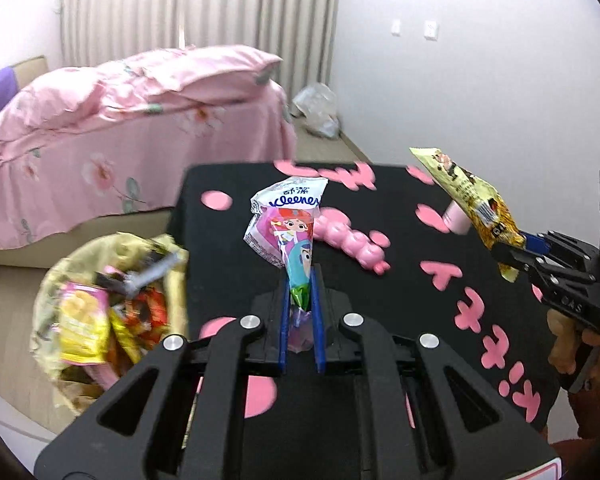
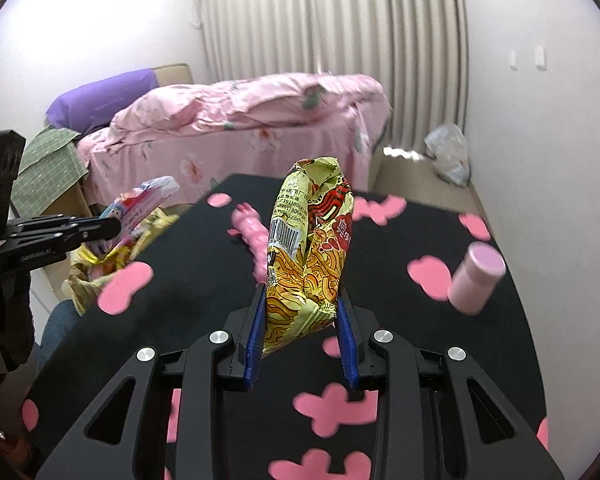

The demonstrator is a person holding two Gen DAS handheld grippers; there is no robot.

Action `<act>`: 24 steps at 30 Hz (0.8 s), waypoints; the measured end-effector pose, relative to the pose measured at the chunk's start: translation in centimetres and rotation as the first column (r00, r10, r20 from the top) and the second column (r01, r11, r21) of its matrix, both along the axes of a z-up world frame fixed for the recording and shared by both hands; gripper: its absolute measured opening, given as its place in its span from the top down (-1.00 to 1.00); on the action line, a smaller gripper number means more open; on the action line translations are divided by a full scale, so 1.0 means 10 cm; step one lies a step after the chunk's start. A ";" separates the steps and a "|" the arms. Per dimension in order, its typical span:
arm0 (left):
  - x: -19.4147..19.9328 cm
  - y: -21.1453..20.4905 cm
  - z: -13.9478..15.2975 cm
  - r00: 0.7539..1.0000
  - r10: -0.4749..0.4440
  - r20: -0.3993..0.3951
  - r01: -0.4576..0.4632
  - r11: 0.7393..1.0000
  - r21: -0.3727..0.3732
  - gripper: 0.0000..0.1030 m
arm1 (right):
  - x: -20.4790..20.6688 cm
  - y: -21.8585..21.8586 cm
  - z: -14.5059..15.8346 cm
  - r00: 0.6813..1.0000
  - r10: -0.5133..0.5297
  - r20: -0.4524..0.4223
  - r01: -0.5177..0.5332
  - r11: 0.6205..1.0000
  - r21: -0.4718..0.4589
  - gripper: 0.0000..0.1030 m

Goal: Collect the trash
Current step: 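Carry the noodle packet and Kleenex packet over the yellow trash bag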

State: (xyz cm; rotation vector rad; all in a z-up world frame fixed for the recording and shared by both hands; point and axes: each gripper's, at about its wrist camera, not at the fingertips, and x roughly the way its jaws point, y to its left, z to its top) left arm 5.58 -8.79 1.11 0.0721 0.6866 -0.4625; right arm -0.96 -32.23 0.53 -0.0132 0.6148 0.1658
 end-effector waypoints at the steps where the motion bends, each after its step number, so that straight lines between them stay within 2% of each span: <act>1: 0.00 0.09 0.04 1.000 0.025 0.007 -0.025 1.000 -0.010 0.82 | 0.01 0.06 0.04 1.000 0.013 0.007 -0.013 1.000 -0.004 0.41; 7: 0.00 0.54 0.14 0.992 0.125 0.028 -0.124 0.991 -0.042 0.82 | 0.06 0.54 0.29 0.993 0.113 0.040 -0.111 0.993 -0.038 0.41; 12: -0.05 0.94 0.16 0.977 0.209 0.039 -0.205 0.975 -0.084 0.82 | 0.16 0.94 0.38 0.981 0.193 0.024 -0.191 0.980 -0.055 0.41; 24: -0.06 1.69 0.02 0.943 0.334 0.002 -0.326 0.923 -0.204 0.82 | 0.49 1.81 0.33 0.938 0.342 -0.060 -0.346 0.936 -0.068 0.41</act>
